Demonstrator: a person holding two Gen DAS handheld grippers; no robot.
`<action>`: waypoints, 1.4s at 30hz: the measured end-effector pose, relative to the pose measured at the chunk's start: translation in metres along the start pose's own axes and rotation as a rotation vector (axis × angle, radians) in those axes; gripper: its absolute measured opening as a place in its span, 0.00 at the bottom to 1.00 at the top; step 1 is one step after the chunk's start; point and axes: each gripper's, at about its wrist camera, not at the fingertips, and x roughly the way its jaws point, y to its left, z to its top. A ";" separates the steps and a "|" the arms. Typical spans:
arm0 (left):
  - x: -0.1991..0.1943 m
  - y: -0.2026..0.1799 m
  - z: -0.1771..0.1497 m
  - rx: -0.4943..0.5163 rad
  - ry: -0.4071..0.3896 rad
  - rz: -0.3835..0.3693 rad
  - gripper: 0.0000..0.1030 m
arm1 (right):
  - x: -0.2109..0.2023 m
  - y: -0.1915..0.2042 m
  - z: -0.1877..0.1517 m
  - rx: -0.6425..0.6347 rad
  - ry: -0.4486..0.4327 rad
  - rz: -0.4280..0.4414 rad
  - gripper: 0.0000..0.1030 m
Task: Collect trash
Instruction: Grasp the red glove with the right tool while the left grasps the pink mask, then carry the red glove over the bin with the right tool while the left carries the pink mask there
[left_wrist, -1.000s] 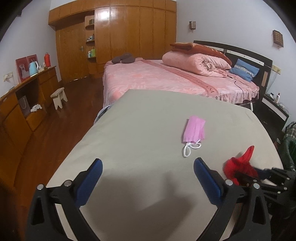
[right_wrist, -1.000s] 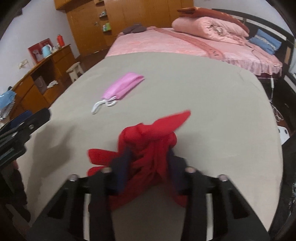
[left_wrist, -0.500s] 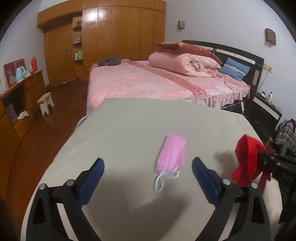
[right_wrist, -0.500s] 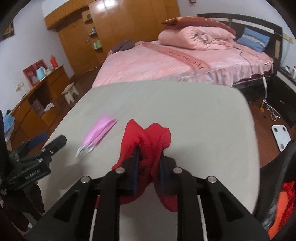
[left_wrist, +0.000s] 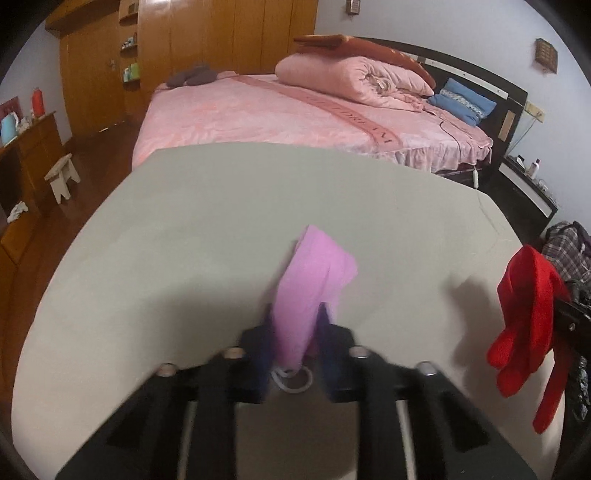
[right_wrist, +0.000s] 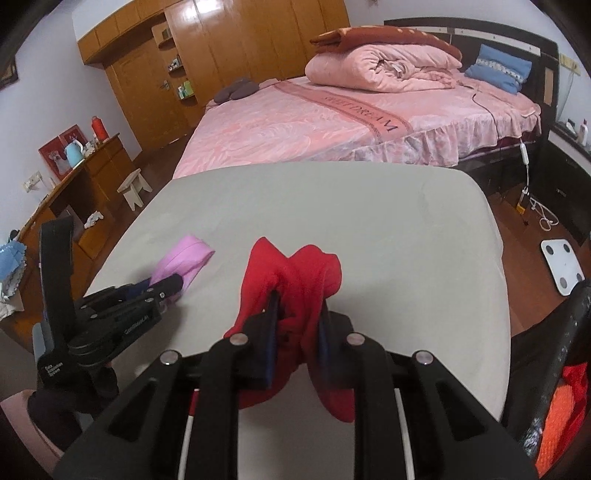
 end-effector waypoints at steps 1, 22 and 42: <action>-0.003 -0.001 -0.001 -0.003 -0.008 -0.003 0.11 | -0.001 0.000 0.000 0.005 0.000 0.004 0.17; -0.122 -0.031 0.003 -0.036 -0.184 -0.007 0.09 | -0.081 0.005 0.004 -0.005 -0.096 0.031 0.18; -0.202 -0.108 -0.008 0.056 -0.279 -0.106 0.09 | -0.187 -0.029 -0.019 0.022 -0.226 -0.011 0.18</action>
